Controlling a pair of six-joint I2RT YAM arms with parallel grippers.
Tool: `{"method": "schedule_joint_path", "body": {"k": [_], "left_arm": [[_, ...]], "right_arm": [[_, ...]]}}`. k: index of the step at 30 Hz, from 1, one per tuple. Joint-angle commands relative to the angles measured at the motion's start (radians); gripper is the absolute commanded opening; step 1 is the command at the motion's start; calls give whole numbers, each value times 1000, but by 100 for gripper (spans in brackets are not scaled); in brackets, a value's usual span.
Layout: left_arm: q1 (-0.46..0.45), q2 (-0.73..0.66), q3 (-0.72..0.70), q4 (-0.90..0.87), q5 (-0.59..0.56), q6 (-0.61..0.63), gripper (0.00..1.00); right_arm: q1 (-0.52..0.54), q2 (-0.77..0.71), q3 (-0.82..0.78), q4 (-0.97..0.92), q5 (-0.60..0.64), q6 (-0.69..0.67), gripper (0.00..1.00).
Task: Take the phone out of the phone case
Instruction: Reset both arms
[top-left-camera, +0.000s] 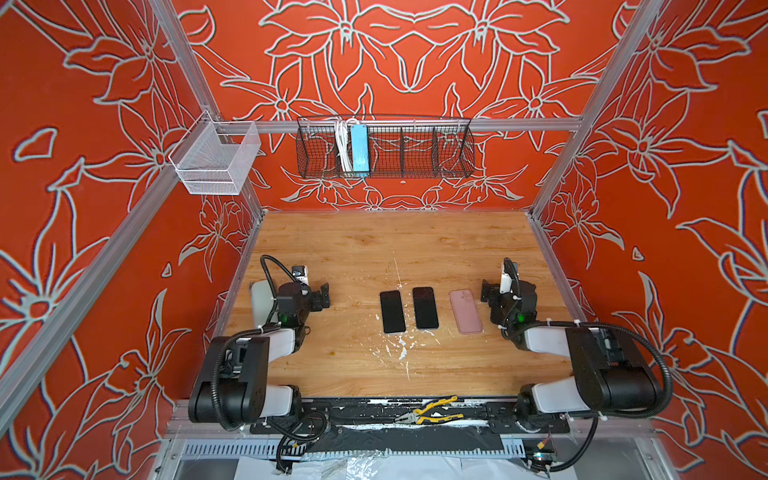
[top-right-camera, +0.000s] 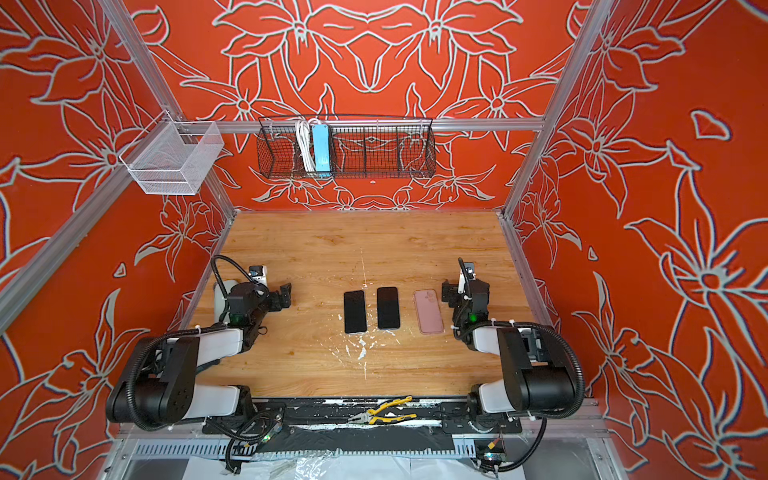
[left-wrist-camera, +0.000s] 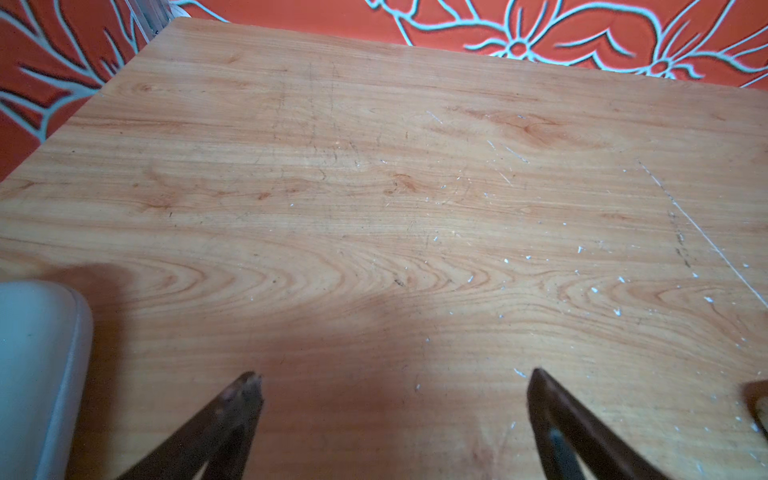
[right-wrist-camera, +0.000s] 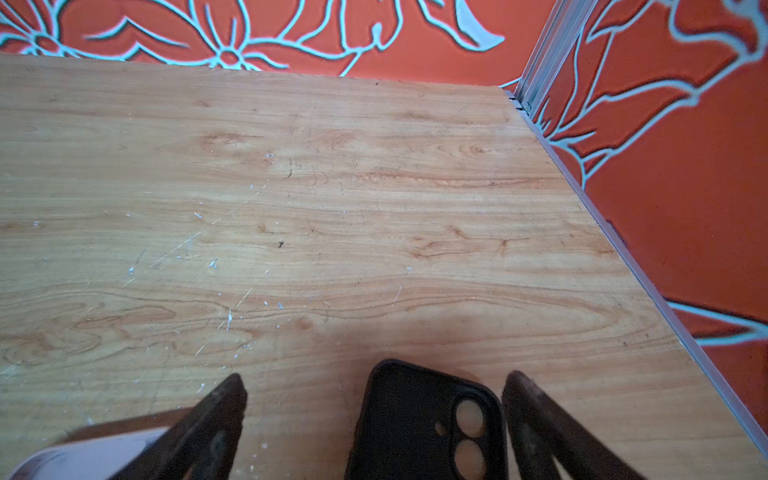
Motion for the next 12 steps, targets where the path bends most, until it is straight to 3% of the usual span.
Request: {"method": "schedule_joint_path", "body": {"k": [1,12], "left_arm": [[5,2,17,16,8,12,97],[4,3,20,13,8,13,97]], "right_arm": [[-4,-3,17,-2,-21,2,97],[-4,-11,16,-8,-23,0,97]]}}
